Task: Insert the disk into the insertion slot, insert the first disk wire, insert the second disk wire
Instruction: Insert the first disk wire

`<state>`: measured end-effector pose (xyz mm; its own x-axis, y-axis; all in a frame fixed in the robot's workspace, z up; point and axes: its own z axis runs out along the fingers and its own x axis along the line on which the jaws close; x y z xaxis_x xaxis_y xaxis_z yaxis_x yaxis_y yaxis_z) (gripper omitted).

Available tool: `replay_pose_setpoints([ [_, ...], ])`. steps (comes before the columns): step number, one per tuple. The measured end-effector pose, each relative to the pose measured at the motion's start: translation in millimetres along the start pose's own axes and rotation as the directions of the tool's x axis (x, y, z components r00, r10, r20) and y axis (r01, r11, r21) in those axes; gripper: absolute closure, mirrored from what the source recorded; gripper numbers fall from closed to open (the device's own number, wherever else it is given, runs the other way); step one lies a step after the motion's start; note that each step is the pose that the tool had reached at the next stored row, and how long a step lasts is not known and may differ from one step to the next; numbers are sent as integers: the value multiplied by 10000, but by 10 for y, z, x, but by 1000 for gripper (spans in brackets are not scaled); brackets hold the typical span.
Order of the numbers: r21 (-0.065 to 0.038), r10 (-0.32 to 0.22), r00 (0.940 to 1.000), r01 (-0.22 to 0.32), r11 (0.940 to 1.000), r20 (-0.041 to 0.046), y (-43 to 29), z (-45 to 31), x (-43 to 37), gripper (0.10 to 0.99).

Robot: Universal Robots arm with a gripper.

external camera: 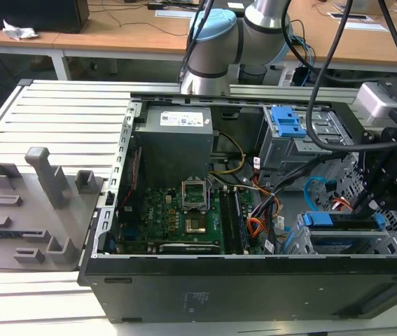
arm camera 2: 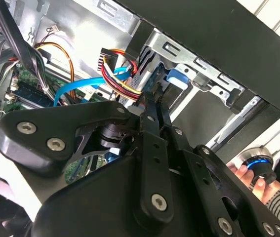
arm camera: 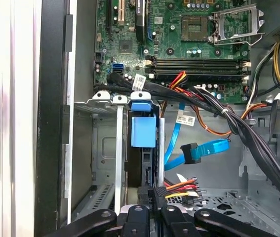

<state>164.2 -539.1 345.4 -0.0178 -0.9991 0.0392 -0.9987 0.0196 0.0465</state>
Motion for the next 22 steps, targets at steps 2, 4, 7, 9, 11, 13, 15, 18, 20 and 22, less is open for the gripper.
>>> replay_pose_setpoints([
  [2,1,-4,10000,4,10000,54,9,-2,2,925],
  [4,0,-7,9999,7,10000,112,9,-1,6,925],
  [7,-1,-10,9998,10,10000,176,9,1,20,925],
  [9,-2,-9,9998,9,10000,186,8,11,32,925],
  [11,-3,-9,9998,9,10000,194,4,17,40,925],
  [13,-1,-15,9997,15,10000,257,-6,22,42,925],
  [15,-5,-16,9993,17,10000,372,-14,22,42,925],
  [18,-6,-21,9991,21,10000,413,-16,23,61,925],
  [20,-6,-20,9991,20,10000,418,-16,29,95,925],
  [22,-6,-21,9991,21,10000,417,-17,40,97,925],
])
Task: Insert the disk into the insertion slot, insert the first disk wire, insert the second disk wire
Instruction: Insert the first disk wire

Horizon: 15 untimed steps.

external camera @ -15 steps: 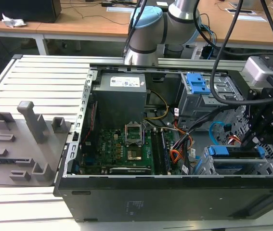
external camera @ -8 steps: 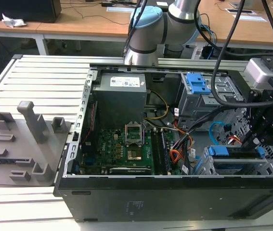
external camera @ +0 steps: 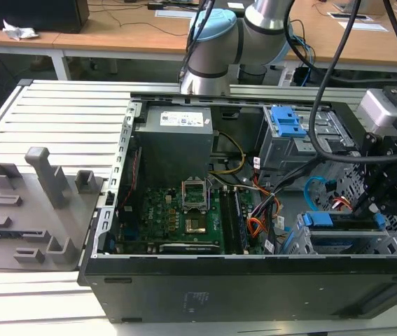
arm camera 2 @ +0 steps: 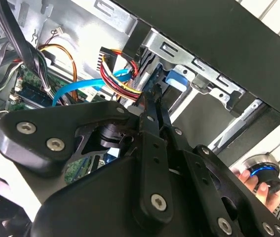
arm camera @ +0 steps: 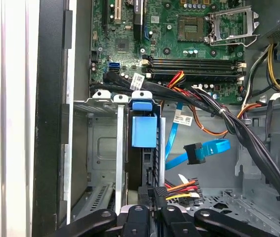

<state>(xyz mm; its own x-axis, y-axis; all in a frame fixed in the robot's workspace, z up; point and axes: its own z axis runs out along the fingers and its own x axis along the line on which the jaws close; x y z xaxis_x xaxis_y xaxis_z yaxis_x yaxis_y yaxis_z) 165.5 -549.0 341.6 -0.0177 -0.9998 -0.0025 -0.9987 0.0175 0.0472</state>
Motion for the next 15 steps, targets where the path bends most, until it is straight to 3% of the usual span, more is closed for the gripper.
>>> replay_pose_setpoints([
  [8,-1,1,10000,-1,10000,3,-3,16,0,914],
  [11,0,1,10000,-1,10000,1,-3,15,0,792],
  [15,0,1,10000,-1,10000,0,1,-68,0,792],
])
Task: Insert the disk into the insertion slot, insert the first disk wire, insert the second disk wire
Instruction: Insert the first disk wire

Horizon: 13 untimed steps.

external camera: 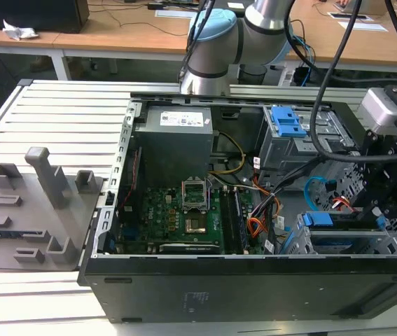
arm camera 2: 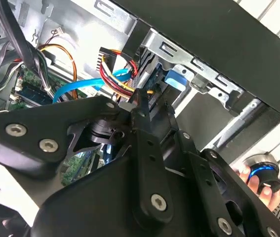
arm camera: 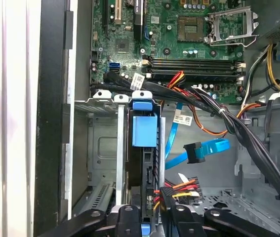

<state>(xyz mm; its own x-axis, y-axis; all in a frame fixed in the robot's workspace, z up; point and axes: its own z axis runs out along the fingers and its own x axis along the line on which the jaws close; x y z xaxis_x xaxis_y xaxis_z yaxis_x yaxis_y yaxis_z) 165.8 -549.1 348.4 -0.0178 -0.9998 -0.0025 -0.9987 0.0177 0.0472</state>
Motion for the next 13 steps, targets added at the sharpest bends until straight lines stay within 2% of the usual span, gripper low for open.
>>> replay_pose_setpoints([
  [3,0,-1,10000,1,10000,0,4,-94,-1,792],
  [7,0,-1,10000,1,10000,-3,14,-295,-1,792],
  [13,0,-1,10000,1,10000,1,18,-394,-1,792],
])
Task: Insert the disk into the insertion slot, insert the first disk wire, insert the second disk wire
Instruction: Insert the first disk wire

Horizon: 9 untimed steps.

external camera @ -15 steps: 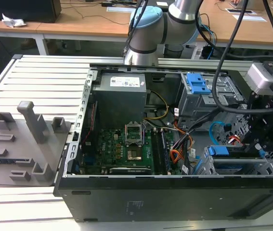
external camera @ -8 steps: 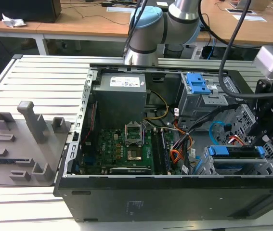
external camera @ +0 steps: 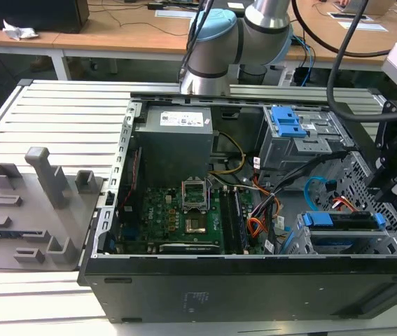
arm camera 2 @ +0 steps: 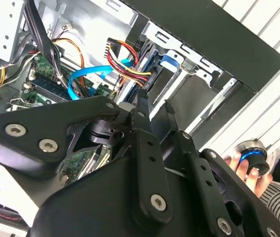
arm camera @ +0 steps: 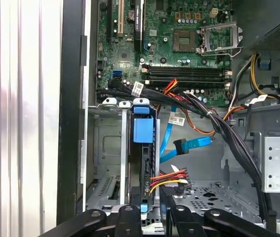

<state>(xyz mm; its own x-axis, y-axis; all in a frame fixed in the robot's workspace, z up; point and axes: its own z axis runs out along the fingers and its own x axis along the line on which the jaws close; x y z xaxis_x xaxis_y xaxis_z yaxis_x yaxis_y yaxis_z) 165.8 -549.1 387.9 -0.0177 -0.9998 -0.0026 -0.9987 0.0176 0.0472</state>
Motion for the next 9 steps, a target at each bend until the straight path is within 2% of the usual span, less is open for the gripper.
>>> replay_pose_setpoints([
  [6,0,0,10000,0,10000,4,0,-2,0,804],
  [7,0,0,10000,0,10000,5,0,-2,0,937],
  [8,0,0,10000,0,10000,7,0,-2,0,980],
  [9,0,-1,10000,1,10000,8,0,-2,0,980],
])
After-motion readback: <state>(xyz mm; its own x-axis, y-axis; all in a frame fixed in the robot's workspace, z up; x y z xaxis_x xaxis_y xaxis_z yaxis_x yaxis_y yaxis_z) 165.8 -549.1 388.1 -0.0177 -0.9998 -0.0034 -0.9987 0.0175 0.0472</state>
